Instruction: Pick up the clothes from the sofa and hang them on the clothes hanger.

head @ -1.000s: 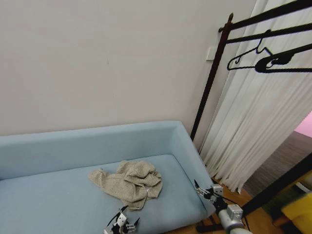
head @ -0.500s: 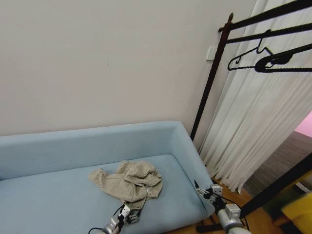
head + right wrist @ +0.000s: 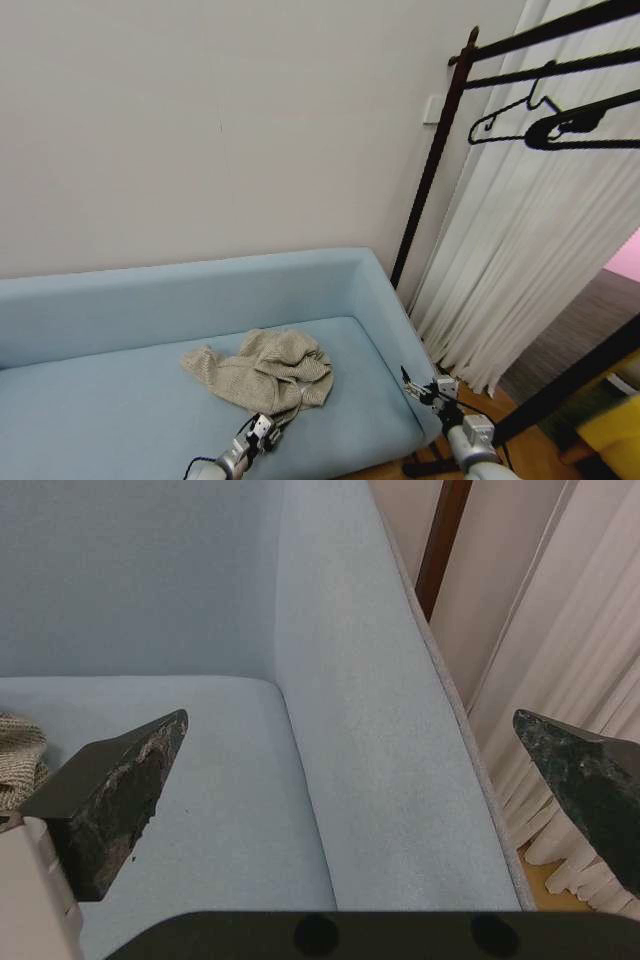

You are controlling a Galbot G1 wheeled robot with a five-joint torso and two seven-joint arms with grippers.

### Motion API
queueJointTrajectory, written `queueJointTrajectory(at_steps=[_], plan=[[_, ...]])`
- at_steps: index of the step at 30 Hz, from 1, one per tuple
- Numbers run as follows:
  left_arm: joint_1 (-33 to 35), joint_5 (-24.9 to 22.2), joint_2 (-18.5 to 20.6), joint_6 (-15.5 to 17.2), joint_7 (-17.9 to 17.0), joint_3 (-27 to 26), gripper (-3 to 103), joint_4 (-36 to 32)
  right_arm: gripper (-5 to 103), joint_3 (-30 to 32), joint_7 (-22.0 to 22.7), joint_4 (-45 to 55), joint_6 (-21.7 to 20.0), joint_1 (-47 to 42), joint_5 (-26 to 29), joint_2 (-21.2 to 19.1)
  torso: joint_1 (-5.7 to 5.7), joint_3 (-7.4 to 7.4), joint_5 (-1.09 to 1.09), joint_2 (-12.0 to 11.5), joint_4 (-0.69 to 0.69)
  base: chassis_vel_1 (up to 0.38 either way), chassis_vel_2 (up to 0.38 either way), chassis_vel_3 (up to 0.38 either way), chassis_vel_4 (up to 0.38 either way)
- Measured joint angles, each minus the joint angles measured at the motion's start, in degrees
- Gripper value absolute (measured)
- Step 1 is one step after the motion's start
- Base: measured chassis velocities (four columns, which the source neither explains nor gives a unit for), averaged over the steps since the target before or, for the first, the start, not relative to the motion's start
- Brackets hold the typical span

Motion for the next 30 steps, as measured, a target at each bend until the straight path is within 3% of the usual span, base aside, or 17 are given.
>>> queueJointTrajectory(at_steps=[4, 10, 14, 23, 26, 30], plan=[[1.2, -1.4, 0.5, 0.0, 0.0, -1.6, 3, -2.9, 100, 0.0, 0.0, 0.0, 0.0, 0.5, 0.0, -0.1, 0.0, 0.0, 0.0, 0.0, 0.0, 0.0, 0.0, 0.0, 0.0], [3.0, -4.2, 1.5, 0.0, 0.1, -5.0, 2, -7.7, 100, -0.1, 0.1, 0.0, 0.0, 0.8, 0.0, 0.0, 0.0, -0.01, -0.01, 0.0, 0.0, 0.0, 0.0, 0.0, 0.0], [5.0, -8.5, 3.0, 0.6, -0.1, -9.1, 2, -13.9, 100, -0.1, 0.0, 0.1, 0.1, 0.7, 0.0, 0.1, 0.0, -0.01, 0.0, 0.0, 0.01, 0.0, 0.0, 0.0, 0.0], [2.9, -17.2, 7.2, 3.5, -5.1, -12.9, 2, -22.2, 100, -1.0, -0.5, 0.2, 0.6, 0.9, 0.6, 0.1, 0.0, -0.01, -0.01, 0.0, -0.02, 0.0, 0.0, 0.0, 0.0], [0.9, -20.1, 9.0, 5.4, -8.7, -13.8, 2, -24.0, 100, -3.0, -1.2, -1.0, 0.1, 2.7, 0.9, -1.2, 0.0, 0.0, 0.0, 0.0, 0.03, 0.0, 0.0, 0.0, 0.0], [-1.4, -22.8, 11.6, 7.0, -10.4, -14.6, 2, -25.0, 100, -5.3, -1.3, -2.2, -0.5, 4.4, 0.8, -3.3, 0.0, 0.0, -0.02, 0.0, -0.02, 0.0, 0.0, 0.0, 0.0]])
